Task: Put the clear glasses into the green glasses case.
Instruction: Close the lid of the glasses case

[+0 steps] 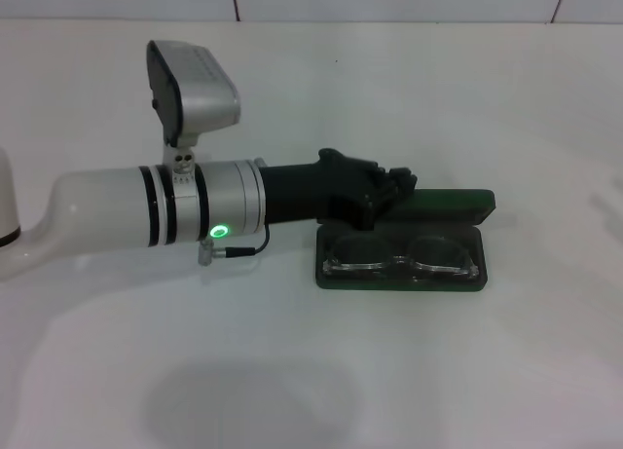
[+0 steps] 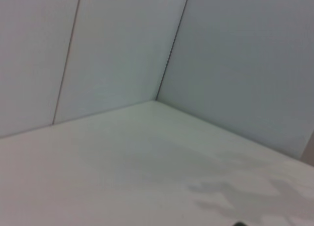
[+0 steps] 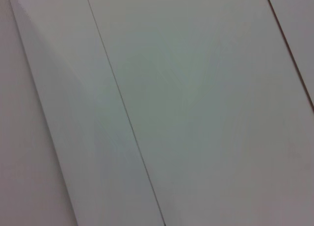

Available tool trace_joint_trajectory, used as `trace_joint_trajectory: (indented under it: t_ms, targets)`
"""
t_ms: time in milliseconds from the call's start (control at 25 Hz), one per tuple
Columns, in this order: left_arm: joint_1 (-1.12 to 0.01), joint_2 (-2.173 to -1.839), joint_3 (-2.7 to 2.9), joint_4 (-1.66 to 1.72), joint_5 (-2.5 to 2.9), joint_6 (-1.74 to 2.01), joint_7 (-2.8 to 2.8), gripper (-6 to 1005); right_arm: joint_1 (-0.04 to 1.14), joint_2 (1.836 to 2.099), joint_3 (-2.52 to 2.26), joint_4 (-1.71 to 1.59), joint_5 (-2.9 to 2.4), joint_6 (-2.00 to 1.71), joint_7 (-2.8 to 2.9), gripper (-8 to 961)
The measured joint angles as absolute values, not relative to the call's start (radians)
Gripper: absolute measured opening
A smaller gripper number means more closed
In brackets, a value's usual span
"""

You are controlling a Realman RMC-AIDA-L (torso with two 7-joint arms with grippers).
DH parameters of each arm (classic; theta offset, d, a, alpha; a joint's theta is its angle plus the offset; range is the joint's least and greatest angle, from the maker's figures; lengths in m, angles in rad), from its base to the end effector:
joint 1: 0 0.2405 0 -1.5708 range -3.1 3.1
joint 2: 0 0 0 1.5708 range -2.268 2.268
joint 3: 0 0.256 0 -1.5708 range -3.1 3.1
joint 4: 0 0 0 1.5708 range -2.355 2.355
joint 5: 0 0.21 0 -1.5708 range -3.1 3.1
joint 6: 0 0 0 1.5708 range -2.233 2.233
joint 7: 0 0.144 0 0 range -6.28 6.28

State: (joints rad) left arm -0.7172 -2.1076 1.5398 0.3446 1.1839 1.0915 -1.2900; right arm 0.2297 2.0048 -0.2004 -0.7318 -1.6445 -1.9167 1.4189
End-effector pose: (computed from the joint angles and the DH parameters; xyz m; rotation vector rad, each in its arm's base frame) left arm -0.1862 0.3513 -0.1131 -2.7839 -0.6711 -0.7459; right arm 0.3325 0.2342 0.1444 -2.0297 0.6090 1.2105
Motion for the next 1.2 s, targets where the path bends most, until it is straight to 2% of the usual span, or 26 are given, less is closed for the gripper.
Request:
trace_joint_trajectory:
  t_ms: [1200]
  targets:
    - [-0.692, -2.1, 1.665, 0.352, 1.201, 1.12, -1.313, 127, 0.238, 2.005, -0.204, -0.723, -1.644, -1.928, 1.419, 395]
